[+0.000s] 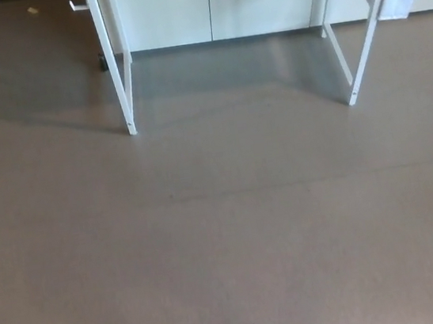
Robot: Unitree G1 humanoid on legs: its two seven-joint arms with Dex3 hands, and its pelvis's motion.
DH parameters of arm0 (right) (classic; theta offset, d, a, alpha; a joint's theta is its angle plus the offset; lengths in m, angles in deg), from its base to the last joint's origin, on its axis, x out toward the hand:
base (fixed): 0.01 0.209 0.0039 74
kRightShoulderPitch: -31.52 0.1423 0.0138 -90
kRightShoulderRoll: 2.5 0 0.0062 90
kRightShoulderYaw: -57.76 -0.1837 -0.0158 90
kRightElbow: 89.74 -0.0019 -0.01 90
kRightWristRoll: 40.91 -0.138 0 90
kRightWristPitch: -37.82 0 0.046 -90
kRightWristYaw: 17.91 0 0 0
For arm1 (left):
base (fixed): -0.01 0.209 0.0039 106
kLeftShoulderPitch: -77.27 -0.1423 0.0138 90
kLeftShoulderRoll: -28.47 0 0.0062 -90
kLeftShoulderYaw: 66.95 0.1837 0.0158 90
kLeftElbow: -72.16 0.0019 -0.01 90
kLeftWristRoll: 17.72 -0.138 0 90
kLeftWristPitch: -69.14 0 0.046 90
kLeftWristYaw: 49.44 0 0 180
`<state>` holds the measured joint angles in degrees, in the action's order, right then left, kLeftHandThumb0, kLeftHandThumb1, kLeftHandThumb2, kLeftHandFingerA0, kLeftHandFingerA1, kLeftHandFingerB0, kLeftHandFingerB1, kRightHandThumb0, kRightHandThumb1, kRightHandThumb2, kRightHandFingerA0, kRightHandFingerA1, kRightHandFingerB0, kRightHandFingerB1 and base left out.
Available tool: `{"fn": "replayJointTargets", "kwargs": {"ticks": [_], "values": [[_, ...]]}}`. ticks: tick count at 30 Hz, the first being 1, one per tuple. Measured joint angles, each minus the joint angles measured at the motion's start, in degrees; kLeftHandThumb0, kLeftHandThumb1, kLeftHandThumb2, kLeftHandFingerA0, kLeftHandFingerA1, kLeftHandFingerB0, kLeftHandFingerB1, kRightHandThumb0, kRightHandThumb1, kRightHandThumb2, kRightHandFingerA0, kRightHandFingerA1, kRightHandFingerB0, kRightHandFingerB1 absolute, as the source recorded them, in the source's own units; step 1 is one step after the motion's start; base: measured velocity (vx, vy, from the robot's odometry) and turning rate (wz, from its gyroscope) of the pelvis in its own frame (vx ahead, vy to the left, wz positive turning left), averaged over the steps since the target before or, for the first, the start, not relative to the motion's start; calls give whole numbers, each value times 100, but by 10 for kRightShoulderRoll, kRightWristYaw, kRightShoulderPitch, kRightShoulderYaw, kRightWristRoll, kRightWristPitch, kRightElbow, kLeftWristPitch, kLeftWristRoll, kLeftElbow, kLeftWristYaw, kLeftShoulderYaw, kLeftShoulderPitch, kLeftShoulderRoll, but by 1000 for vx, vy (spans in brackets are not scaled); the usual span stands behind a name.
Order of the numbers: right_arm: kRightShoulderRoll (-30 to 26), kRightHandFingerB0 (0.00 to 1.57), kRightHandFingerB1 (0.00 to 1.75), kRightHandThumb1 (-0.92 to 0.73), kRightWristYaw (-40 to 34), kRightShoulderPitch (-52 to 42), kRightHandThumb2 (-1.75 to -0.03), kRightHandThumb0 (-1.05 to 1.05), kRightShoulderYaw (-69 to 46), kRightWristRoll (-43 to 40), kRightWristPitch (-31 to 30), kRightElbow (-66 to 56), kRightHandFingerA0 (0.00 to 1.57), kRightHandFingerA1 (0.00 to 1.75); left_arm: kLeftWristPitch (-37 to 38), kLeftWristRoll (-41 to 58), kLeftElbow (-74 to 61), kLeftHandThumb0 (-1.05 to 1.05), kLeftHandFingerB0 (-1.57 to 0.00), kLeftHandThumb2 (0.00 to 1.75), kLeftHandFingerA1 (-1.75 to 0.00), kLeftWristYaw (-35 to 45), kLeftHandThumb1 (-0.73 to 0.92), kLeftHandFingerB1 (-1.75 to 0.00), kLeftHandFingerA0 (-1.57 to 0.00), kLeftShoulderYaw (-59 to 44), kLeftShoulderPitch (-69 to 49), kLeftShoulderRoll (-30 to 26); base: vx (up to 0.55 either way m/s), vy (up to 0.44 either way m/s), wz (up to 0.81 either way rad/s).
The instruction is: The robot walks towards a desk on which a shovel is kept on the left hand side and a container is kept on the right hand side. The robot picks up the shovel using its left hand and places it in the container.
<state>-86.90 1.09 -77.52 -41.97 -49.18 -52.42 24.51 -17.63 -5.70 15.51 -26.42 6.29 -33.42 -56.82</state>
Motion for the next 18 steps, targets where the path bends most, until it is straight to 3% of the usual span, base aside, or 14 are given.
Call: {"fn": "replayJointTargets", "kwargs": {"ticks": [10, 18], "values": [[-10, 42, 46, -49, -4, 7, -54, -23, 4, 11, 3, -1, 74, 57, 3, 2, 1, -48, -34, 59, -38, -1, 63, -36, -33, -1, 4, 7, 219, -170, 11], [-10, 42, 47, -48, -5, 7, -54, -23, 6, 12, 3, 0, 74, 58, 3, 3, 4, -48, -33, 59, -37, -1, 63, -36, -32, -2, 1, 8, 178, 35, -11]]}}
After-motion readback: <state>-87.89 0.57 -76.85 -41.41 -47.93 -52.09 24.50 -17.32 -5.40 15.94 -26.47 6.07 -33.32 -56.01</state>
